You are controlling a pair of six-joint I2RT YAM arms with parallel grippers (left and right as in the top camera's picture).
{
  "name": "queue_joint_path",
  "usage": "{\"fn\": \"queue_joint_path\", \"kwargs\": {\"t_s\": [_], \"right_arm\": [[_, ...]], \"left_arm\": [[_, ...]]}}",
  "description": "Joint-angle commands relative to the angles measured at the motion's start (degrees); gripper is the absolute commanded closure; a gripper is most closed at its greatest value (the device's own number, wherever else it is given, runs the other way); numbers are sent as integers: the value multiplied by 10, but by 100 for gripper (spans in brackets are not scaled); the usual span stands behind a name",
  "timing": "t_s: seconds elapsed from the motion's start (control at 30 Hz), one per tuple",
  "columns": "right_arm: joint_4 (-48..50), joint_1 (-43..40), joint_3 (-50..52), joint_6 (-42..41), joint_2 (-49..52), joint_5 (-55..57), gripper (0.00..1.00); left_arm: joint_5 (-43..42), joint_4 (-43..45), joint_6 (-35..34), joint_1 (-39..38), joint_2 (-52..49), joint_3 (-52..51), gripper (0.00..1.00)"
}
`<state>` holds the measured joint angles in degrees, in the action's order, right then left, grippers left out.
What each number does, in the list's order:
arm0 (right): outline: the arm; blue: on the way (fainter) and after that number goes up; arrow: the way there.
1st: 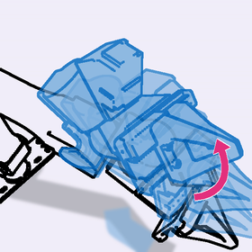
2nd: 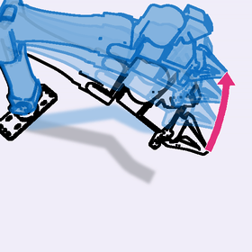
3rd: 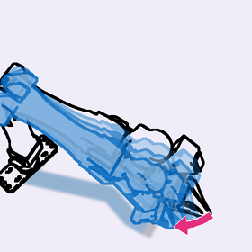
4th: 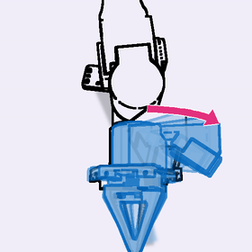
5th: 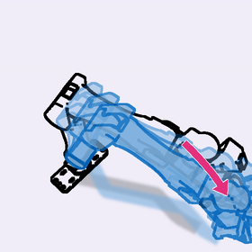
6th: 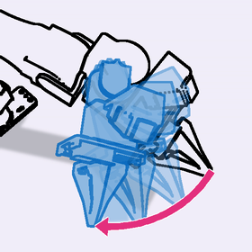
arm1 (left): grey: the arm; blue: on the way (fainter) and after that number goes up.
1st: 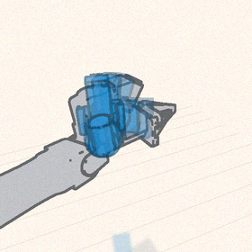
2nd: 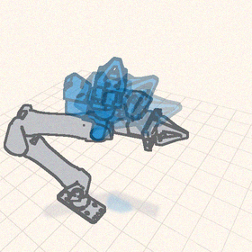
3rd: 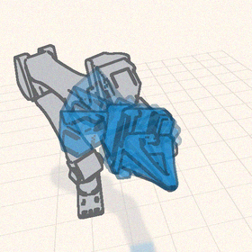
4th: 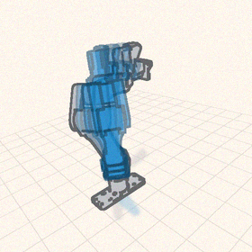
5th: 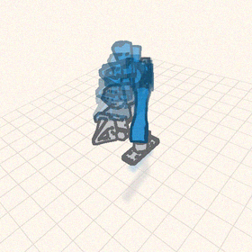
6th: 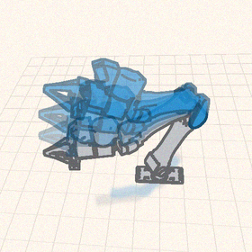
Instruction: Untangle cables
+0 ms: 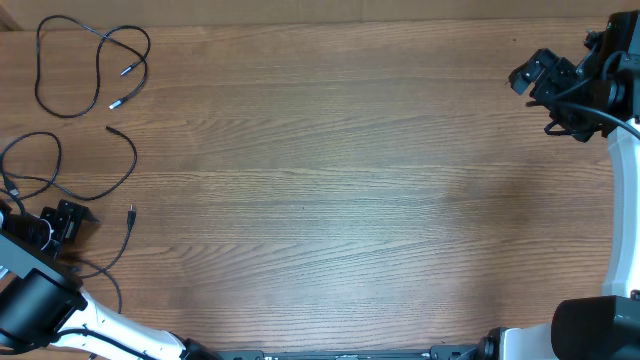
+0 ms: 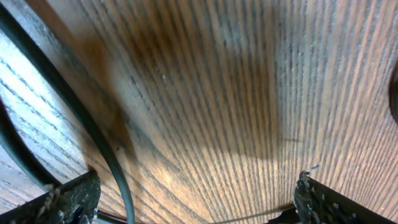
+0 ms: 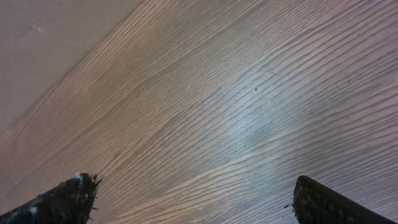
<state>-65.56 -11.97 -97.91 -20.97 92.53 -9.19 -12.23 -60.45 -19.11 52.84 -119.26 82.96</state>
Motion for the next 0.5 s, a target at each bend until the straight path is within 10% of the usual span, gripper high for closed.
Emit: {"fn": "queue_joint_path", "kwargs": {"t_s": [0.0,0.47], "right_arm": [[3,0,-8,-3,-1,-3,0],[3,0,-8,-3,-1,-3,0]], "left_arm": [[4,-6,-10,-4,46,6,0],[140,-25,-140,-60,272,-151,0]]}}
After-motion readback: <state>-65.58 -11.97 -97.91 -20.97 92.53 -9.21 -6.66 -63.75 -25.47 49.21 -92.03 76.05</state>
